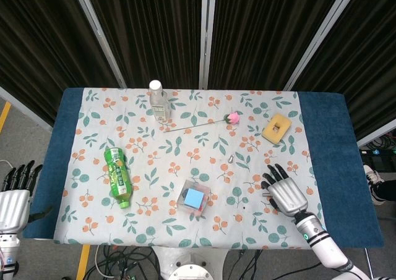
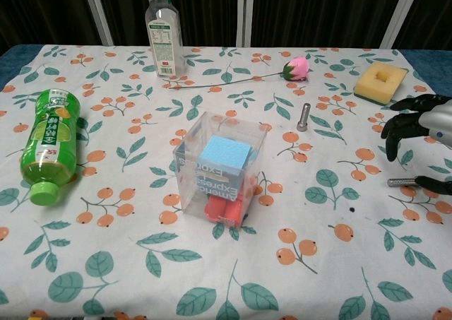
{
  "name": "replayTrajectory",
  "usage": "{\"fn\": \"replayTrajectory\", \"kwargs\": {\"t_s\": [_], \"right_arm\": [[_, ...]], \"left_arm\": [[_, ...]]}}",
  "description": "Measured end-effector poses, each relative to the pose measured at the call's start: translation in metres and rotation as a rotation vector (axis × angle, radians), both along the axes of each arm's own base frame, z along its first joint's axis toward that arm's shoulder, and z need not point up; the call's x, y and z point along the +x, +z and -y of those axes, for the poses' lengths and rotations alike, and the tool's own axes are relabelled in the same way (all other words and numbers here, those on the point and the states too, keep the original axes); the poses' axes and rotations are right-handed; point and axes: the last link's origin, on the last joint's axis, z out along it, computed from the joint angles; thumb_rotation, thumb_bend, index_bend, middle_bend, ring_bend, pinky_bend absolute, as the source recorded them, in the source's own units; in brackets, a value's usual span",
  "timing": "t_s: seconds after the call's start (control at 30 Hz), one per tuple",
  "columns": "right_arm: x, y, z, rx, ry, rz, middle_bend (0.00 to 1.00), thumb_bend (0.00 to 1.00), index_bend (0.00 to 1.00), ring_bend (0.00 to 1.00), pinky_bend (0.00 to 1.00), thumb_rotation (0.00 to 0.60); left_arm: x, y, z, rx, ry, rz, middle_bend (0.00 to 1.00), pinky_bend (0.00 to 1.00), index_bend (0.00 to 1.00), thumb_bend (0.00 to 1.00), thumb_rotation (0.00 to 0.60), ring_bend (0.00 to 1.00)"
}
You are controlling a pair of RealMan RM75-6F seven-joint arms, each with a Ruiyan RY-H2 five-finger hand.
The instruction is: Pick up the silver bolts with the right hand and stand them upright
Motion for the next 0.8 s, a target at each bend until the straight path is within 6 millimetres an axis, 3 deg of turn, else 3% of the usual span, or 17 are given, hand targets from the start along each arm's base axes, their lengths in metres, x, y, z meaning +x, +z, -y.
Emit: {"fn": "replayTrajectory", "kwargs": {"t_s": [0.47,0.8], "right_arm": [[-0.001,-0.025,0.01,-0.037,0.04,-0.103,0.21,0.28,0.45,0.0,0.0,0.6],[-0.003,-0.031,0.008,-0.032,0.034,-0.092,0.22,0.22,0.48,0.0,0.0,0.6]], "left_arm": [[-0.002,-0.001,0.002,-0.001,0.005,0.006,0.0,0.0,0.09,0.06,0.6,0.0],[-0.004,-0.001,0.003,0.001,0.011,0.009,0.0,0.0,0.09,0.06,0.6,0.0]]}}
